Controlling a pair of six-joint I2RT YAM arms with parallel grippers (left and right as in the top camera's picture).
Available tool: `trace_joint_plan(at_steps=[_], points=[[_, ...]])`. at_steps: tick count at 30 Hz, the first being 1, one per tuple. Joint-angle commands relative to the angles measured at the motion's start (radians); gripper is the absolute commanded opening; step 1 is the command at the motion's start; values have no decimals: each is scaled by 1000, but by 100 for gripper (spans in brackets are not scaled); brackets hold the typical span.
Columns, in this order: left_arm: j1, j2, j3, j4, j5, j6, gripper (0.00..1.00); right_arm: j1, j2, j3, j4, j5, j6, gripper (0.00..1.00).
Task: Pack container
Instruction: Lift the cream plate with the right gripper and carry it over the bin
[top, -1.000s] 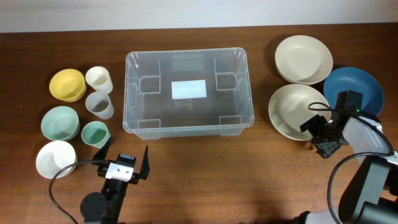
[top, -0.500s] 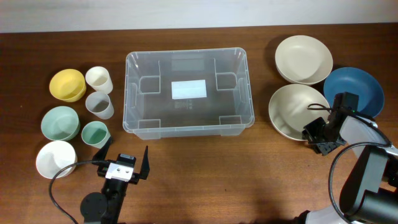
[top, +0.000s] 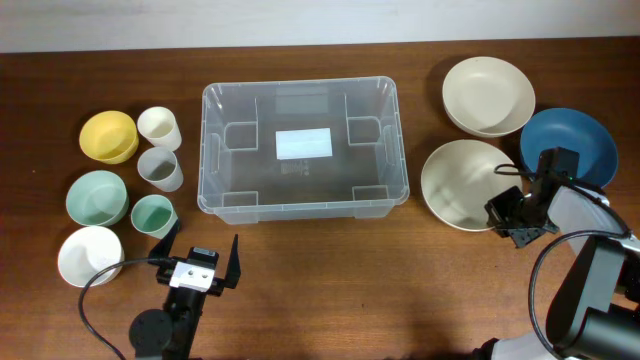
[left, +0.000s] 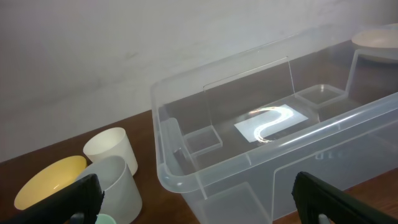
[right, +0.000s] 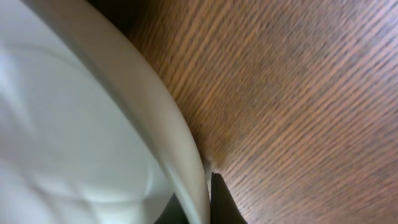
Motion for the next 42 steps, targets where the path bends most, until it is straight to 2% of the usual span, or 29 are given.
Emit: trace_joint_plan(at_steps=[1,7,10,16,18,21,25,26,27,30,34,38,42], points=[[6,-5,-2,-6,-3,12,99,-2,-24,-21,-23,-5,-7,4],[6,-5,-2,-6,-3,12,99,-15,-155,-20,-14,-131,-18,4],[6,-5,-2,-6,-3,12,99,-41,-240,-20,9,-237,-68,4],[6,-5,-2,-6,-3,12,100,-129,-472,-14,8,-317,-70,4],[6,-5,-2,-6,-3,12,99,-151,-605,11,8,-376,-69,4],[6,-5,-2,-6,-3,12,99,-117,-704,49,8,-423,-63,4],[6,-5,-2,-6,-3,12,100,52,-782,106,51,-414,18,4],[6,-5,-2,-6,-3,12,99,79,-783,112,64,-409,28,4],[6,-5,-2,-6,-3,12,99,178,-773,127,101,-376,67,4],[6,-5,-2,-6,-3,12,99,338,-730,138,159,-290,105,4],[6,-5,-2,-6,-3,12,99,603,-575,161,219,-114,122,4],[6,-5,-2,-6,-3,12,100,795,-340,253,228,-23,94,4],[6,-5,-2,-6,-3,12,99,874,-187,339,225,38,61,4]])
